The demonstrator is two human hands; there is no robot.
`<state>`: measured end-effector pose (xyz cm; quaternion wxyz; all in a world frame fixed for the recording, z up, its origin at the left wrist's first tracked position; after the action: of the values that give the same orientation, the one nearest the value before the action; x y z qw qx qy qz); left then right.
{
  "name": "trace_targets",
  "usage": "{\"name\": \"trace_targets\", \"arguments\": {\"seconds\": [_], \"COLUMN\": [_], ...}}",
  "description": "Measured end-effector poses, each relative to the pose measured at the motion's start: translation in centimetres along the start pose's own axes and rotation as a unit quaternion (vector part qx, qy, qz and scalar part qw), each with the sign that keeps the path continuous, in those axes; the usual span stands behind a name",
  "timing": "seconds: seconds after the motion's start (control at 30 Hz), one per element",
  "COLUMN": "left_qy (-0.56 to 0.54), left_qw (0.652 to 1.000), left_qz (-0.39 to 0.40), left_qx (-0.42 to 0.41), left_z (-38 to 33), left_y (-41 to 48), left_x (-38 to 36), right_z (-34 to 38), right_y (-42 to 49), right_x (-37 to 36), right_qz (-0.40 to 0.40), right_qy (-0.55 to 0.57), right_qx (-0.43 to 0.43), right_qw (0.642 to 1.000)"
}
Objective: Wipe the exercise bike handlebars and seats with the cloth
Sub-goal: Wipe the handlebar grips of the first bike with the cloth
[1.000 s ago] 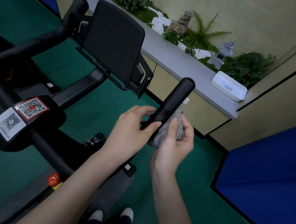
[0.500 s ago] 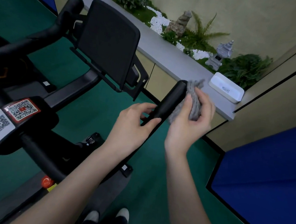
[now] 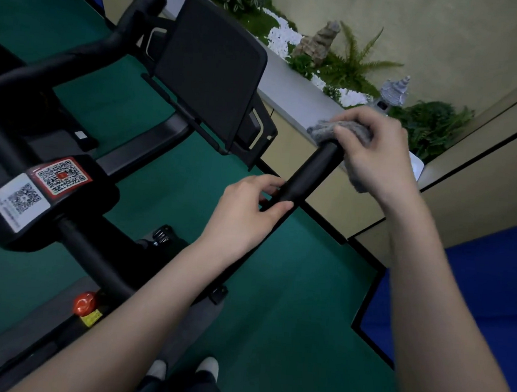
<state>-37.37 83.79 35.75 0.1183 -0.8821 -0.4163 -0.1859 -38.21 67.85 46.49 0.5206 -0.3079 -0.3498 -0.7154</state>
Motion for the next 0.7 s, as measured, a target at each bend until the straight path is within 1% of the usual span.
{"name": "trace_targets", "arguments": {"seconds": [0.07, 0.1, 0.17, 0.23, 0.3, 0.37, 0.4, 0.47, 0.53, 0.57, 0.63, 0.67, 0.7], "left_qy": [-0.004, -0.006, -0.008, -0.011, -0.026, -0.039, -0.043, -0.043, -0.041, -0.042, -0.044, -0.042, -0.040], "left_qw": [1.000, 1.000, 1.000, 1.000, 1.000, 0.999, 0.999, 0.999, 0.999, 0.999, 0.999, 0.999, 0.999], "left_qz": [0.001, 0.001, -0.001, -0.003, -0.001, 0.003, 0.005, 0.008, 0.010, 0.010, 0.008, 0.006, 0.004], "left_qx": [0.001, 0.001, 0.002, 0.007, 0.016, 0.023, 0.025, 0.027, 0.029, 0.030, 0.030, 0.029, 0.027], "left_z": [0.0, 0.0, -0.1, -0.1, 0.1, 0.2, 0.3, 0.4, 0.5, 0.5, 0.5, 0.4, 0.3], "left_y": [0.0, 0.0, 0.0, 0.0, 0.1, 0.1, 0.2, 0.2, 0.2, 0.3, 0.3, 0.3, 0.3], "left_x": [0.0, 0.0, 0.1, 0.2, 0.3, 0.3, 0.3, 0.3, 0.3, 0.3, 0.2, 0.2, 0.2], "right_z": [2.1, 3.2, 5.0, 5.7, 6.2, 6.3, 6.3, 6.3, 5.6, 4.9, 3.1, 2.0, 0.7], "right_y": [-0.2, -0.4, -0.6, -0.8, -1.4, -2.2, -2.4, -2.0, -1.0, -0.6, -0.6, -1.1, -1.6], "right_x": [-0.2, -0.6, -2.0, -3.5, -4.9, -6.5, -6.6, -5.7, -3.6, -2.4, -0.5, 0.0, 0.2], "right_qz": [0.032, 0.057, 0.121, 0.174, 0.210, 0.245, 0.251, 0.231, 0.156, 0.112, 0.031, -0.012, -0.055], "right_qy": [-0.071, -0.110, -0.207, -0.301, -0.362, -0.381, -0.376, -0.342, -0.306, -0.276, -0.161, -0.090, -0.019], "right_qx": [0.081, 0.124, 0.187, 0.209, 0.226, 0.246, 0.250, 0.243, 0.226, 0.203, 0.132, 0.088, 0.042], "right_qw": [0.994, 0.985, 0.953, 0.914, 0.879, 0.857, 0.856, 0.878, 0.912, 0.933, 0.978, 0.992, 0.997]}}
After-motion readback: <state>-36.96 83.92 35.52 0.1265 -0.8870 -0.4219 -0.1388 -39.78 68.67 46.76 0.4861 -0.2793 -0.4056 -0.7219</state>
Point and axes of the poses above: each hand's wrist, its own y-axis towards the middle knuckle, its own x-axis out of the back of the hand, z = x × y, the point moved 8 cm from there along y, towards the middle knuckle, and after that the axes turned 12 degrees about z, right-handed, at the moved point
